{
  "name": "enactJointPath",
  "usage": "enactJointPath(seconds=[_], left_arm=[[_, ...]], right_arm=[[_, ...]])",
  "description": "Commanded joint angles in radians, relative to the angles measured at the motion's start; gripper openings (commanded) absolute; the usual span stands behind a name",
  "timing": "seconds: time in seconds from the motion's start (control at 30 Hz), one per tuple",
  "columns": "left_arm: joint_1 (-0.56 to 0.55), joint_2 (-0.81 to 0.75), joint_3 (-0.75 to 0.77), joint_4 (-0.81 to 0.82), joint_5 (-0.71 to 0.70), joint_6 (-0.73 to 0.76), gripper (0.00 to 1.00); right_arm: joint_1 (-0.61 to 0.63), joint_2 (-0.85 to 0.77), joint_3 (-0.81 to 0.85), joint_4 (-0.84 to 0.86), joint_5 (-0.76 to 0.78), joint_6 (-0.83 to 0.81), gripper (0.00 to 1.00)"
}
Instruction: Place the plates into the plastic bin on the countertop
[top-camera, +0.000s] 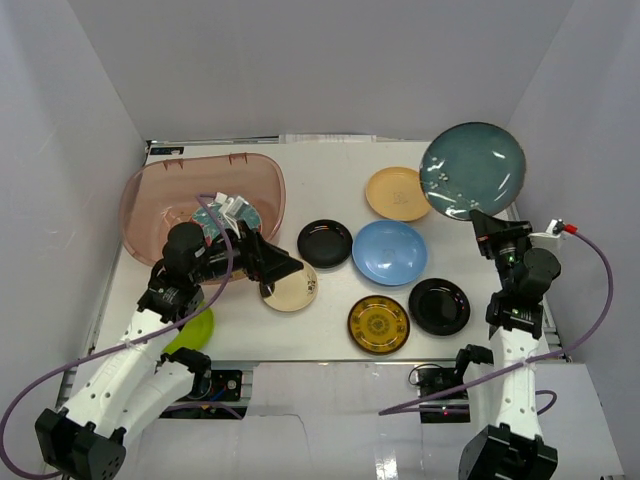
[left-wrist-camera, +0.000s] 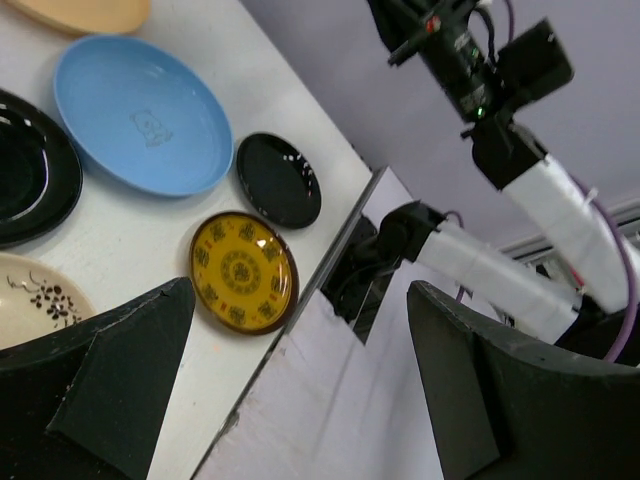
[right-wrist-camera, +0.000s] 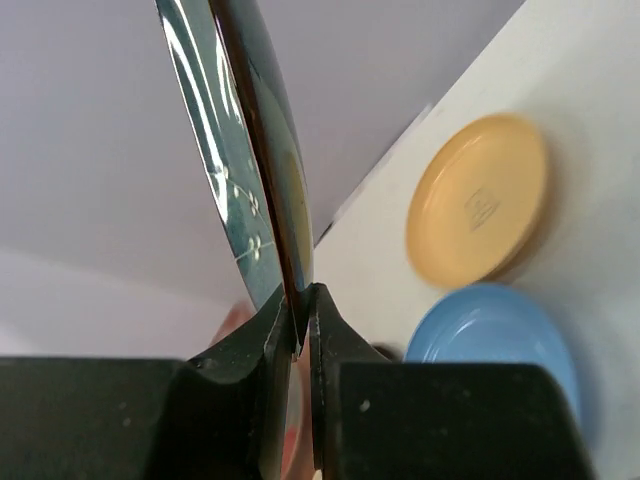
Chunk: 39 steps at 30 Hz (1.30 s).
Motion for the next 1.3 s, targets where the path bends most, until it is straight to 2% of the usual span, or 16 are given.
enactJointPath(seconds=[0.0,0.13,0.37,0.5,0.7,0.77,0.8,0.93,0.97,1.03,1.07,1.13,1.17,1.23,1.27], left_arm=[[-0.006,-0.008,0.052,0.071,-0.074,-0.131,0.98],[-0.007,0.031,0.044,0.166,-0.123,-0.18,0.98],[-0.046,0.254,0.067,0.238,-0.137,-0.146,0.95],[-0.105,0.335,0.089,0.355,-0.155,-0.165,0.95],[-0.164,0.487,0.154,0.407,-0.175,-0.165,0.94],[-0.191,0.536,0.167,0.415,-0.19,-0.155,0.9],[-0.204,0.547,0.174,0.421,-0.195,-0.154,0.86],[-0.214,0.57,0.179,0.424,-0.232,-0.145,0.58],[-0.214,0.567,0.179,0.42,-0.245,-0.14,0.39],[-0.214,0.558,0.182,0.413,-0.255,-0.134,0.22],[-0.214,0.546,0.185,0.398,-0.267,-0.123,0.08],[-0.214,0.53,0.196,0.375,-0.281,-0.117,0.0],[-0.216,0.519,0.21,0.361,-0.307,-0.111,0.0],[-0.213,0.489,0.233,0.306,-0.339,-0.091,0.0],[-0.213,0.478,0.266,0.288,-0.353,-0.08,0.0]], right_arm=[[0.051,-0.102,-0.019,0.006,-0.238,0.064,0.08],[0.141,-0.183,-0.032,-0.051,-0.33,0.072,0.08],[0.227,-0.188,-0.032,-0.033,-0.481,0.108,0.08],[0.261,-0.177,-0.032,-0.076,-0.509,0.071,0.08],[0.302,-0.174,-0.044,-0.076,-0.526,0.068,0.08],[0.302,-0.172,-0.044,-0.073,-0.532,0.068,0.08],[0.333,-0.171,-0.044,-0.071,-0.534,0.068,0.08],[0.344,-0.163,-0.05,-0.065,-0.555,0.066,0.08],[0.348,-0.163,-0.052,-0.063,-0.56,0.063,0.08],[0.348,-0.168,-0.058,-0.071,-0.555,0.06,0.08],[0.35,-0.168,-0.061,-0.07,-0.554,0.062,0.08],[0.35,-0.171,-0.067,-0.071,-0.552,0.063,0.08],[0.351,-0.171,-0.073,-0.071,-0.551,0.062,0.23],[0.351,-0.176,-0.079,-0.074,-0.554,0.055,0.4],[0.351,-0.179,-0.082,-0.077,-0.557,0.052,0.54]])
